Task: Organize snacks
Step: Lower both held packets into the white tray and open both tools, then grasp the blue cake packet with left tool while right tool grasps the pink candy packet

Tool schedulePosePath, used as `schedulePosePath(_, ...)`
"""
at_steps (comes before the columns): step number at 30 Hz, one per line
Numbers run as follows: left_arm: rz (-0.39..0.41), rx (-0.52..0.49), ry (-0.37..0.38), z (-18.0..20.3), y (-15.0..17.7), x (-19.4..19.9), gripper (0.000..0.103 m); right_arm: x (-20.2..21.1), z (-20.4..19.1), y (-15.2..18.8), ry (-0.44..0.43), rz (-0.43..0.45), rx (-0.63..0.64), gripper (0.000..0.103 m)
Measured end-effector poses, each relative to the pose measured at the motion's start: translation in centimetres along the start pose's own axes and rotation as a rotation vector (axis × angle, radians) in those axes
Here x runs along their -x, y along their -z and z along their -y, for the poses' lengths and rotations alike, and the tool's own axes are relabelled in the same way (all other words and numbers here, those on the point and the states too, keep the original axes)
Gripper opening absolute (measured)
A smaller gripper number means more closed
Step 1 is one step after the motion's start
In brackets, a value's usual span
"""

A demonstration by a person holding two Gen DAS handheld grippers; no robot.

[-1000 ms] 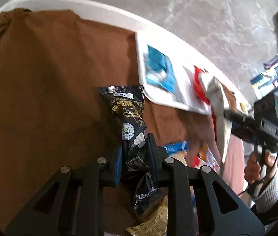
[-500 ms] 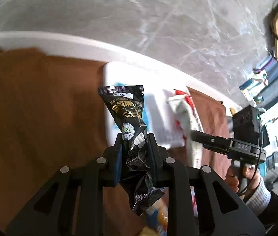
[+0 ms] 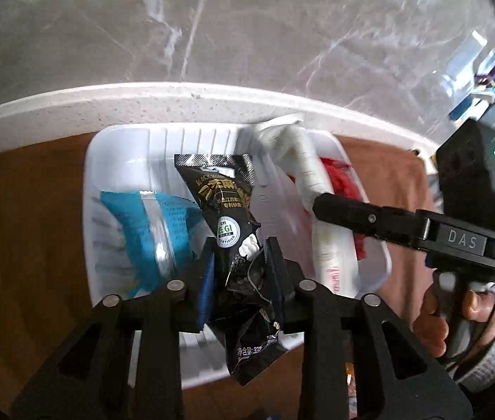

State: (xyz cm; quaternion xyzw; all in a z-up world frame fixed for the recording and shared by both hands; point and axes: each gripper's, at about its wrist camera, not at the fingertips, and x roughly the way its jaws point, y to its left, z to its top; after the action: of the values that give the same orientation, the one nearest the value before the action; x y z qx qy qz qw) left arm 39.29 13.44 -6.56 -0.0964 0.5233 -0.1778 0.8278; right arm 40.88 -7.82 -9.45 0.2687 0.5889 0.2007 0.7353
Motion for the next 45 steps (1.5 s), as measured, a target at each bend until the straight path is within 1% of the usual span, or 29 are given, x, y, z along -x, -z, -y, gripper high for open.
schedulePosePath(1,-0.009,-0.003,-0.001,0.0,-0.1,-0.6,0.027,-0.1,0.0,0.0,0.007,0.001,0.008,0.045)
schedulePosePath(3,-0.018,-0.005,0.004,0.1,-0.3,-1.1,0.029,-0.2,-0.3,-0.1,0.032,0.006,0.03,0.062)
schedulePosePath(4,-0.019,-0.012,0.003,0.3,-0.4,-1.2,0.03,0.1,-0.6,-0.1,0.035,0.019,0.049,0.063)
schedulePosePath(8,0.007,-0.038,-0.032,0.6,-0.5,-0.5,0.03,1.7,-2.0,0.3,0.056,0.05,0.119,0.065)
schedulePosePath(11,0.05,-0.037,-0.036,0.7,-0.1,1.3,0.03,3.5,-3.0,1.2,0.057,0.067,0.172,0.066)
schedulePosePath(12,0.064,-0.034,-0.038,0.8,0.2,2.1,0.032,3.9,-3.3,1.6,0.056,0.07,0.19,0.066)
schedulePosePath(13,0.076,-0.032,-0.037,0.9,0.5,3.0,0.041,4.6,-3.6,2.1,0.055,0.069,0.21,0.066)
schedulePosePath(15,0.103,-0.024,-0.022,1.0,1.7,5.1,0.054,5.8,-4.3,3.2,0.055,0.065,0.25,0.067)
schedulePosePath(17,0.107,-0.01,-0.006,0.9,3.0,6.8,0.054,7.0,-4.8,4.5,0.059,0.058,0.289,0.067)
schedulePosePath(20,0.092,0.004,-0.023,0.8,5.3,8.6,0.054,8.7,-5.7,6.8,0.078,0.044,0.351,0.067)
schedulePosePath(22,0.08,0.023,-0.015,0.2,7.2,10.2,0.054,9.7,-6.1,8.6,0.099,0.036,0.396,0.067)
schedulePosePath(24,0.054,0.038,-0.008,0.4,9.4,10.8,0.054,10.9,-6.2,10.9,0.121,0.013,0.443,0.067)
schedulePosePath(28,-0.018,0.056,-0.015,1.1,13.4,10.4,0.054,12.7,-6.0,15.3,0.159,-0.048,0.524,0.067)
schedulePosePath(31,-0.06,0.077,-0.007,1.5,16.4,10.0,0.054,13.1,-5.7,19.4,0.225,-0.112,0.634,0.067)
schedulePosePath(32,-0.072,0.082,-0.005,1.7,17.1,9.8,0.054,13.0,-5.4,20.6,0.237,-0.135,0.651,0.067)
schedulePosePath(35,-0.099,0.081,-0.007,2.5,18.7,9.2,0.054,12.7,-4.7,23.1,0.256,-0.192,0.676,0.067)
schedulePosePath(38,-0.115,0.076,-0.011,3.1,19.6,8.8,0.054,12.3,-4.5,25.0,0.29,-0.209,0.729,0.067)
schedulePosePath(44,-0.134,0.08,-0.022,3.6,20.8,7.9,0.054,11.2,-4.2,26.4,0.334,-0.217,0.769,0.067)
schedulePosePath(45,-0.137,0.078,-0.021,3.6,20.6,7.6,0.054,11.0,-4.1,26.4,0.339,-0.222,0.772,0.067)
